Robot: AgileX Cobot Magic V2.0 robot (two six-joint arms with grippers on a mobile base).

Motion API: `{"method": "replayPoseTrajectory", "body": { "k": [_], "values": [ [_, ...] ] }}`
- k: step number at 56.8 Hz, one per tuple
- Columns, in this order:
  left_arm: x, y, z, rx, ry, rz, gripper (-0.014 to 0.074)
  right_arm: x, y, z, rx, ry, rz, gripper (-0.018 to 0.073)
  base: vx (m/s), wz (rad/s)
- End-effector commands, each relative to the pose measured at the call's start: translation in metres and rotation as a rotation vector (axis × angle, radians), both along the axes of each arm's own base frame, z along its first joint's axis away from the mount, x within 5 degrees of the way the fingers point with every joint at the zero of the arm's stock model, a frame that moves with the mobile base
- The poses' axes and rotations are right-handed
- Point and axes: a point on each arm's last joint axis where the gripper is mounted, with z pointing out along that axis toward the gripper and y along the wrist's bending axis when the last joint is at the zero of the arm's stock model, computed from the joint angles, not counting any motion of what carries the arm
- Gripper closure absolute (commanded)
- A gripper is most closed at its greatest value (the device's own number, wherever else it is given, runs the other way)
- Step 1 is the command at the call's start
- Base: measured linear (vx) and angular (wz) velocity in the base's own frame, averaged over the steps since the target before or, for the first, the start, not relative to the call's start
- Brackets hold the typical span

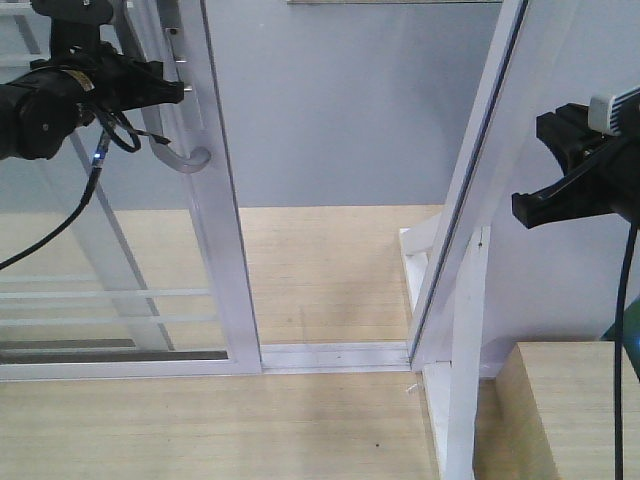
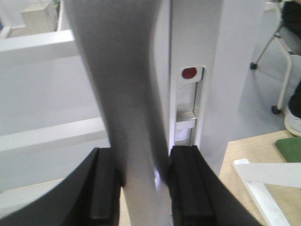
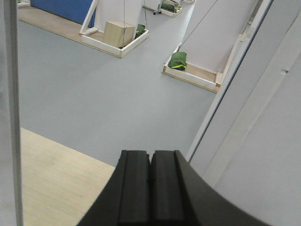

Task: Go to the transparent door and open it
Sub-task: 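Push the door frame with the left gripper, sliding the door farther open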

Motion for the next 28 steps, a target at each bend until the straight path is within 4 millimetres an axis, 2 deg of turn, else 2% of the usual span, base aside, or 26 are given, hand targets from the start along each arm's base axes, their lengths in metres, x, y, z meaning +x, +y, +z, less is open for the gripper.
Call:
{"method": "replayPoseTrajectory", "body": {
  "k": [1,12,28],
  "values": [
    [-0.006,0.008,0.07,-0.057,-0.324,0.017,0.0596,0.001,0.001,0.018,0.033,-0.106,0.012,0.0561,0.0,0.0],
    [-0.01,0.01,0.077,-0.056,-0.33,0.019,0.0596,0.001,0.001,0.018,0.034,-0.106,0.012,0.0561,0.0,0.0],
    [-0.024,0.05,0.099,0.013,-0.319,0.106,0.0596,0.001,0.001,0.018,0.034,-0.106,0.012,0.0561,0.0,0.0]
  ]
}}
